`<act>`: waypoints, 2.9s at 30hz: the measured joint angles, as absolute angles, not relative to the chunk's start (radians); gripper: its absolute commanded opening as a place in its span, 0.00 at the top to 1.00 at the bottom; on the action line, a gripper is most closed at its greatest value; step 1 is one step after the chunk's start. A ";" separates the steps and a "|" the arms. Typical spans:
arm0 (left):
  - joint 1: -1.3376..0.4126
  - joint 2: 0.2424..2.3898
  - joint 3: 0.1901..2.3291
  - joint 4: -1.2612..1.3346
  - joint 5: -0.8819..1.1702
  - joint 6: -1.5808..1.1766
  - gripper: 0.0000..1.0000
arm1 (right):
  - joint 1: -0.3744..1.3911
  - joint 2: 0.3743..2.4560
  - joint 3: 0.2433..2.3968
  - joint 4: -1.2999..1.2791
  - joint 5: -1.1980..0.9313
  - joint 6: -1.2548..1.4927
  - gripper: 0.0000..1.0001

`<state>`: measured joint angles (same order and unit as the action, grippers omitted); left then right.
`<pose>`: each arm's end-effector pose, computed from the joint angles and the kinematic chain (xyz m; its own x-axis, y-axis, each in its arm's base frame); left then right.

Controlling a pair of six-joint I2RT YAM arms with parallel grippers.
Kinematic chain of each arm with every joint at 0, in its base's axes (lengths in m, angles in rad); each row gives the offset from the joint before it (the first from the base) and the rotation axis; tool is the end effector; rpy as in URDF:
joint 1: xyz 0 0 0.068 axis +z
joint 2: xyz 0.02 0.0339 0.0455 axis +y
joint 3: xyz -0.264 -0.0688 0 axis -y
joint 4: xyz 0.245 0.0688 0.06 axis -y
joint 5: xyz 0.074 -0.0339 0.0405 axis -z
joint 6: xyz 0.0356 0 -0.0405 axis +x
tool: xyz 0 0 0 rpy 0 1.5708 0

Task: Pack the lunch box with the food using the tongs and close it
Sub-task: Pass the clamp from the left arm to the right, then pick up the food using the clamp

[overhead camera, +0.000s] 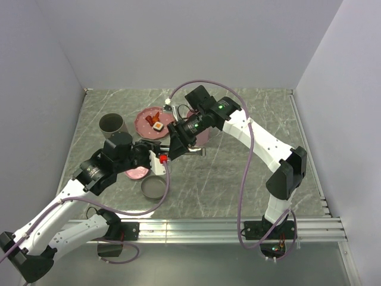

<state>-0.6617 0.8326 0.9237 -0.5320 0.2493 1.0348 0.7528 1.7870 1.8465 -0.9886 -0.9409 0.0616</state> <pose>0.1358 -0.1169 0.3445 0.4914 0.6734 -0.5524 0.6835 0.0950 0.7238 0.2536 0.2770 0.3697 -0.6300 -0.5405 -0.5576 -0.7183 0.1327 0.6830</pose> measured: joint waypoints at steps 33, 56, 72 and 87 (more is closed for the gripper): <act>-0.318 0.818 1.277 -0.319 0.307 -0.086 0.06 | 0.718 1.927 2.077 -0.971 -0.360 -0.046 0.43; -0.079 1.026 1.414 -0.523 0.554 -0.233 0.01 | 0.755 2.210 2.210 -0.972 -0.142 -0.097 0.38; -0.078 1.003 1.398 -0.521 0.561 -0.234 0.01 | 0.752 2.307 2.222 -0.949 -0.130 -0.068 0.35; -0.077 1.000 1.388 -0.520 0.553 -0.234 0.01 | 0.748 2.346 2.223 -0.907 -0.099 -0.067 0.36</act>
<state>-0.0772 1.0004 1.3880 -0.5201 0.5529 -0.2344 0.7475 2.3463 2.2234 -0.9070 -0.0986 -0.0673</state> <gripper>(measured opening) 0.994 0.650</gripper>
